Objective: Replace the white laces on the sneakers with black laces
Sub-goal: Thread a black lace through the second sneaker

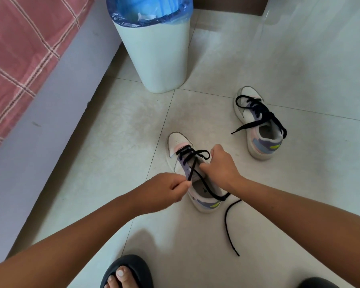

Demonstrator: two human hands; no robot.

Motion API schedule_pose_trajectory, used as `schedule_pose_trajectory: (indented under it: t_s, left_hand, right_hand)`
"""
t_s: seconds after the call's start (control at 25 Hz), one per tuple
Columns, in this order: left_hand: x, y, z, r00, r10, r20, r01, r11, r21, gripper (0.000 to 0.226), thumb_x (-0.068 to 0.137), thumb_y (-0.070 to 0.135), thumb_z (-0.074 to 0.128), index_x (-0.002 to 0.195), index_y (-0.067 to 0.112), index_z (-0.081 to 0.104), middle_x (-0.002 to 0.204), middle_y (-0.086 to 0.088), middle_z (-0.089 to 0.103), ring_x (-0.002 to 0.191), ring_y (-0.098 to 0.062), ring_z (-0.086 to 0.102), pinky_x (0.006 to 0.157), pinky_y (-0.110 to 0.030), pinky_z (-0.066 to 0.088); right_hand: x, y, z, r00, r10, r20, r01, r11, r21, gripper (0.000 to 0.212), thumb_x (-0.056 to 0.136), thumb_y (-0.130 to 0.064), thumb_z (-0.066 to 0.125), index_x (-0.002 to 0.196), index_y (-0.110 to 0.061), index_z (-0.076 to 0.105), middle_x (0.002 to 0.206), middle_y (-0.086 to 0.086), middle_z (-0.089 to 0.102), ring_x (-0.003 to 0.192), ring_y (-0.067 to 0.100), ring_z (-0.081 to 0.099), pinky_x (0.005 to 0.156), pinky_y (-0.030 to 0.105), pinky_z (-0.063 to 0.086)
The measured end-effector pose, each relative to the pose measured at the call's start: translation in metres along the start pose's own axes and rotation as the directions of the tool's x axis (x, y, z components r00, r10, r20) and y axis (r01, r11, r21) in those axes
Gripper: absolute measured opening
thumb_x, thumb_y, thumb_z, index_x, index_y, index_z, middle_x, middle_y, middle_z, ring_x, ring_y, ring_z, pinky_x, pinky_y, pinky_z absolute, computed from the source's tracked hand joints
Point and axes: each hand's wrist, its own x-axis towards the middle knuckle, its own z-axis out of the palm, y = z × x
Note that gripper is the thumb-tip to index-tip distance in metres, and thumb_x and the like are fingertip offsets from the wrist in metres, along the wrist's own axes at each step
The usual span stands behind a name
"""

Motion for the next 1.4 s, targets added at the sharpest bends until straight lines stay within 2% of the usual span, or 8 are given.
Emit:
schedule_pose_trajectory:
  t_s: [0.28, 0.52, 0.8, 0.92, 1.0, 1.08, 1.24, 1.4]
  left_hand:
    - [-0.031, 0.011, -0.014, 0.964, -0.019, 0.267, 0.041, 0.996, -0.076, 0.041, 0.1, 0.032, 0.041, 0.062, 0.017, 0.049, 0.054, 0.007, 0.056, 0.053, -0.005, 0.047, 0.061, -0.014, 0.04]
    - [-0.011, -0.013, 0.0, 0.975, -0.174, 0.137, 0.184, 0.981, -0.068, 0.036, 0.098, 0.034, 0.044, 0.073, 0.015, 0.062, 0.062, 0.005, 0.064, 0.064, -0.011, 0.06, 0.073, -0.03, 0.05]
    - [-0.001, -0.019, 0.003, 0.978, -0.195, 0.067, 0.201, 0.976, -0.089, 0.032, 0.097, 0.03, 0.044, 0.075, 0.016, 0.063, 0.068, 0.006, 0.064, 0.068, -0.009, 0.061, 0.078, -0.032, 0.053]
    - [0.003, -0.015, 0.004, 0.984, -0.174, 0.02, 0.175, 0.983, -0.053, 0.03, 0.097, 0.028, 0.044, 0.074, 0.021, 0.062, 0.074, 0.011, 0.064, 0.071, -0.003, 0.06, 0.08, -0.028, 0.051]
    - [0.005, -0.015, 0.002, 0.984, -0.17, 0.051, 0.17, 0.985, -0.009, 0.027, 0.097, 0.028, 0.045, 0.078, 0.021, 0.062, 0.085, 0.01, 0.068, 0.082, -0.004, 0.063, 0.084, -0.027, 0.05]
    - [0.007, -0.016, 0.0, 0.974, -0.194, 0.12, 0.192, 0.981, 0.032, 0.026, 0.096, 0.028, 0.045, 0.079, 0.019, 0.063, 0.094, 0.004, 0.071, 0.091, -0.007, 0.065, 0.086, -0.025, 0.049]
    - [0.008, -0.019, -0.003, 0.933, -0.259, 0.251, 0.238, 0.965, 0.112, 0.03, 0.096, 0.024, 0.043, 0.085, 0.009, 0.067, 0.079, 0.001, 0.069, 0.071, -0.007, 0.064, 0.07, -0.018, 0.047]
    - [0.014, -0.019, -0.008, 0.87, -0.365, 0.331, 0.277, 0.918, 0.282, 0.032, 0.098, 0.022, 0.036, 0.09, 0.006, 0.062, 0.076, -0.008, 0.068, 0.06, -0.01, 0.057, 0.061, -0.016, 0.042]
  right_hand:
    - [0.004, -0.002, -0.003, 0.993, 0.041, 0.114, -0.052, 0.994, 0.095, 0.032, 0.084, -0.023, 0.062, 0.096, -0.012, 0.035, 0.073, 0.004, 0.048, 0.055, 0.015, 0.042, 0.048, 0.026, 0.036]
    - [0.021, -0.002, -0.016, 0.971, -0.117, 0.209, 0.145, 0.982, -0.122, 0.023, 0.091, -0.037, 0.056, 0.101, -0.017, 0.058, 0.085, -0.001, 0.058, 0.075, 0.015, 0.053, 0.061, 0.026, 0.041]
    - [0.042, 0.001, -0.011, 0.941, -0.267, 0.207, 0.331, 0.85, -0.409, 0.025, 0.095, -0.017, 0.042, 0.1, -0.007, 0.065, 0.101, 0.006, 0.064, 0.092, 0.023, 0.057, 0.074, 0.031, 0.044]
    - [0.047, -0.002, -0.008, 0.981, -0.082, 0.176, 0.076, 0.996, 0.041, 0.021, 0.097, -0.014, 0.046, 0.096, -0.006, 0.066, 0.084, 0.0, 0.057, 0.076, 0.012, 0.049, 0.062, 0.021, 0.037]
    - [0.05, -0.004, -0.008, 0.955, 0.095, 0.282, -0.207, 0.893, 0.398, 0.02, 0.097, -0.013, 0.047, 0.089, -0.008, 0.064, 0.077, 0.0, 0.053, 0.066, 0.01, 0.041, 0.057, 0.02, 0.033]
    - [0.052, -0.001, -0.006, 0.912, 0.153, 0.381, -0.361, 0.743, 0.564, 0.02, 0.099, -0.011, 0.045, 0.089, -0.009, 0.062, 0.071, 0.0, 0.052, 0.06, 0.01, 0.037, 0.055, 0.021, 0.029]
    - [0.054, 0.002, -0.008, 0.894, 0.208, 0.396, -0.435, 0.609, 0.663, 0.017, 0.099, -0.014, 0.044, 0.096, -0.014, 0.06, 0.065, -0.002, 0.047, 0.056, 0.009, 0.034, 0.057, 0.021, 0.032]
    - [0.05, 0.004, -0.019, 0.934, 0.119, 0.338, -0.285, 0.816, 0.502, 0.016, 0.092, -0.028, 0.057, 0.097, -0.014, 0.064, 0.072, -0.004, 0.053, 0.067, 0.009, 0.045, 0.066, 0.023, 0.041]
